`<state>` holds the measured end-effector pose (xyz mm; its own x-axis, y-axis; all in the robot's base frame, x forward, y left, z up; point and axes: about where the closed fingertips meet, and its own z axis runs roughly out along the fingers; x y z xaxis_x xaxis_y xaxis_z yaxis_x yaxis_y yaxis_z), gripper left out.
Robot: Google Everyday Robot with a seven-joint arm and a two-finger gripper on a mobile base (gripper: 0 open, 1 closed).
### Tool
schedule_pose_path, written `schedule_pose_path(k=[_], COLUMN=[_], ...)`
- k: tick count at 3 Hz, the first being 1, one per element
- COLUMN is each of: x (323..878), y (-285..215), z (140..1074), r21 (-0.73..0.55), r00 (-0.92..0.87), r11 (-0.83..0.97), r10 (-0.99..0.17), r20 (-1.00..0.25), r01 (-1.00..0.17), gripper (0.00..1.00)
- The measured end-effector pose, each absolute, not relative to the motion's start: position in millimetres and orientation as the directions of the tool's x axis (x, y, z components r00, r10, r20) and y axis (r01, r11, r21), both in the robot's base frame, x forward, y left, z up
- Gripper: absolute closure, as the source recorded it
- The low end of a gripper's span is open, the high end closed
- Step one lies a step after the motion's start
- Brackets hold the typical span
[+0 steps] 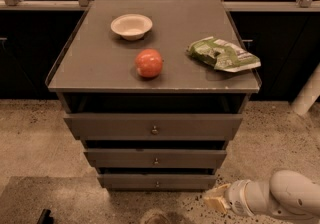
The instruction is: Open bottom drawer
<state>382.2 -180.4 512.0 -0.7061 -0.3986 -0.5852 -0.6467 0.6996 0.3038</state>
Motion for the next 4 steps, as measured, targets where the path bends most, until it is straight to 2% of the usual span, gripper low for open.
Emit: schedule_pose_path(k=[1,2,3,4], x=[389.1,412.0,433.1,450.2], y=[-187.7,-200.6,-217.4,-224.7], z=[498.5,471.0,434.9,387.3], r21=[0.298,0.301,0.301,0.356], r00=[-0.743,-0.760,-0.723,-0.702], r11=[0.748,0.810,0.849,0.842], r10=[-0.367,-0.249,-0.129,-0.038], r20=[-0.560,-0.600,-0.678,-0.711], r01=[-0.594,-0.503,-0.434,-0.406], gripper=[0.88,1.00,1.00,1.00])
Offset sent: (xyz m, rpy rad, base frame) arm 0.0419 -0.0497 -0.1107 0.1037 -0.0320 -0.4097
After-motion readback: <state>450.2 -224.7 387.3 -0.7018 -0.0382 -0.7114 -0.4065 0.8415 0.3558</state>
